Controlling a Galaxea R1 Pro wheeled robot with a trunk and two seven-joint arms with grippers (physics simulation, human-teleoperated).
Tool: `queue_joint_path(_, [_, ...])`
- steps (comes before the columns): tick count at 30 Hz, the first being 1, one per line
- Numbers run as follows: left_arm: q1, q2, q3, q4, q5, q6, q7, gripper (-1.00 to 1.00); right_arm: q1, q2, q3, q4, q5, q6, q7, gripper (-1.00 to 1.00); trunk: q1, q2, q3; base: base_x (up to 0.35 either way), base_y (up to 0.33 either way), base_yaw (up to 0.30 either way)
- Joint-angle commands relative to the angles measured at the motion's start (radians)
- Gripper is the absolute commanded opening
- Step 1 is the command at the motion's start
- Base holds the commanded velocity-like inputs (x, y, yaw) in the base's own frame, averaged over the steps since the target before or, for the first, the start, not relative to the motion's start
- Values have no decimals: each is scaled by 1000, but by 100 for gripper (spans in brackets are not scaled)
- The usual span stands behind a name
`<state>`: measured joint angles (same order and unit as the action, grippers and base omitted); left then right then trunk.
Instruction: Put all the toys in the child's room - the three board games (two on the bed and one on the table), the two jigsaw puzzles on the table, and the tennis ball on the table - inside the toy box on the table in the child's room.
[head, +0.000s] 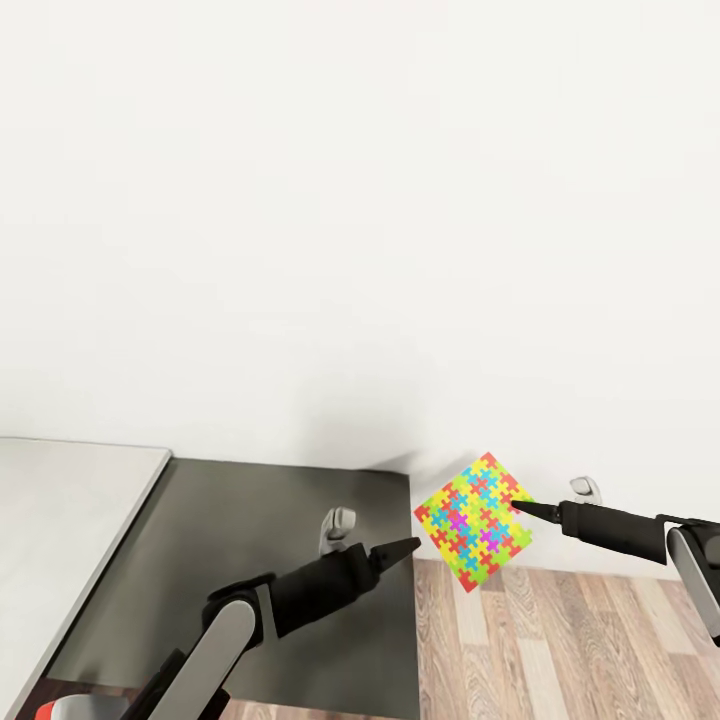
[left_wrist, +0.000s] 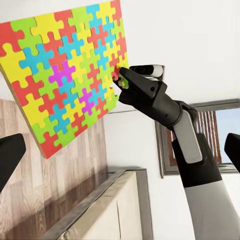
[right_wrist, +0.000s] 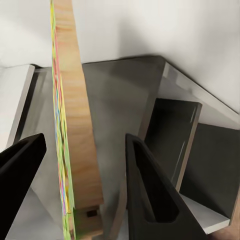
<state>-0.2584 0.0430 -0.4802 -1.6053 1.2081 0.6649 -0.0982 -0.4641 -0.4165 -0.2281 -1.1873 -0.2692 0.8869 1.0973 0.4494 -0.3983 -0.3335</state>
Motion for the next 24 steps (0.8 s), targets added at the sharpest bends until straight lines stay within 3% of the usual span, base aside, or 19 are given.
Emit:
queue_joint_path(1, [-1, 1, 0, 0, 1, 2, -2, 100, -1, 0, 0, 0, -1, 4, 3, -100, 1, -2, 0, 0, 0, -8])
queue_joint_path(24, [-1, 1, 0, 1, 1, 2, -2, 100, -1, 6, 5, -26, 7, 48, 1, -100, 1, -2, 38, 0, 0, -2])
